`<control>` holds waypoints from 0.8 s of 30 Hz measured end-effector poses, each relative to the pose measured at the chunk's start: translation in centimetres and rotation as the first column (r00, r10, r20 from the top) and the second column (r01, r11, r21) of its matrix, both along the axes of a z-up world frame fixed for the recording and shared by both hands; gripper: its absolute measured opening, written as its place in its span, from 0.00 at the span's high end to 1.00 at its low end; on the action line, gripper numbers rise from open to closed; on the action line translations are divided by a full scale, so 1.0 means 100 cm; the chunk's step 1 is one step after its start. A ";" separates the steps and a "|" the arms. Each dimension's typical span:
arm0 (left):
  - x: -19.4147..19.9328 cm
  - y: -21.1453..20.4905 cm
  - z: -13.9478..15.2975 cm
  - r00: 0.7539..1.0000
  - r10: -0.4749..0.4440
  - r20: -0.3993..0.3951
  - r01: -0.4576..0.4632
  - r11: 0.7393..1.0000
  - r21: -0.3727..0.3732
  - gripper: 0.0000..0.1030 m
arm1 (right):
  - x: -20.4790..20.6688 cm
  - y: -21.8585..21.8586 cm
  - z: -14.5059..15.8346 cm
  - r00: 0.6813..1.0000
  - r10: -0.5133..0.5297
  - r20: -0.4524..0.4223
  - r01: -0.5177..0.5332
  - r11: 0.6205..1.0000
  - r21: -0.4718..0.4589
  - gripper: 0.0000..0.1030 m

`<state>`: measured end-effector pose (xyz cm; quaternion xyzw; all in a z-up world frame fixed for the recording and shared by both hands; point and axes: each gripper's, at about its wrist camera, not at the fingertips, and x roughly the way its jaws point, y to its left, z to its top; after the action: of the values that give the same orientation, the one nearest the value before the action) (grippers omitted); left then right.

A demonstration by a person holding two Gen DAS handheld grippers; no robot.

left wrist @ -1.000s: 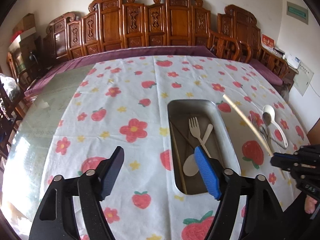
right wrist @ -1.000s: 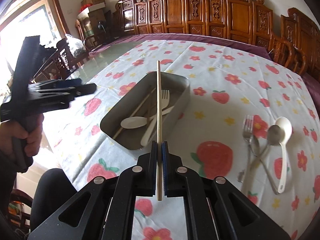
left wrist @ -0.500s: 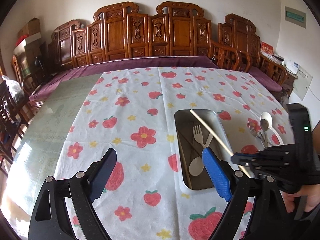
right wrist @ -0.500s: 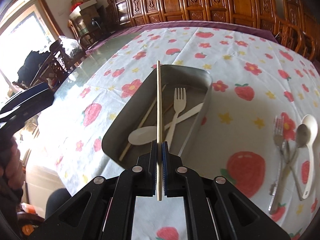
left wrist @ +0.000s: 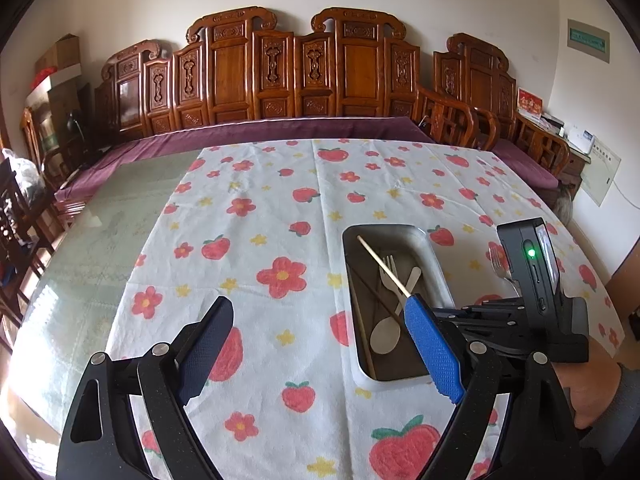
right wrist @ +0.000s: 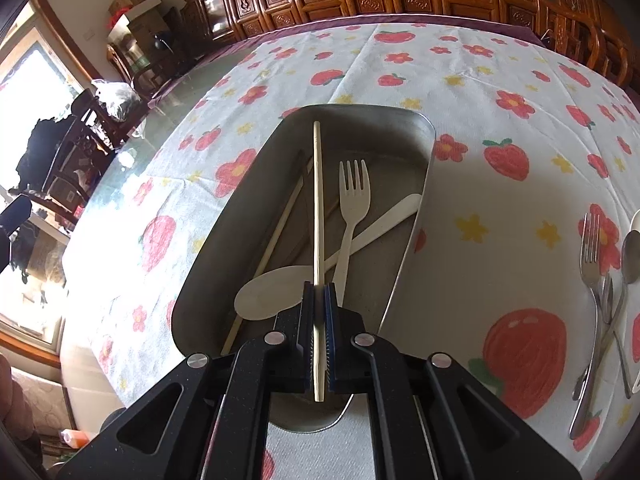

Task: Organize utensils
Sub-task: 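Lower the chopstick into the box and open the right gripper, then move both grippers to the pile and grasp a white plastic spoon with the right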

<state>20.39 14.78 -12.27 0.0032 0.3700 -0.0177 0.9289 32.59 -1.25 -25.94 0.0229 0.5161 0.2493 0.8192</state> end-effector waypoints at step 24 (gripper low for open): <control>0.008 -0.068 -0.010 0.998 -0.067 -0.020 0.066 0.998 -0.010 0.18 | -0.049 -0.121 0.056 0.975 0.018 0.220 -0.010 0.999 -0.038 0.91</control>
<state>21.19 7.94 -13.25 0.0110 0.3789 -0.0503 0.9240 27.66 -13.39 -20.30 -0.0236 0.4266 0.2464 0.8699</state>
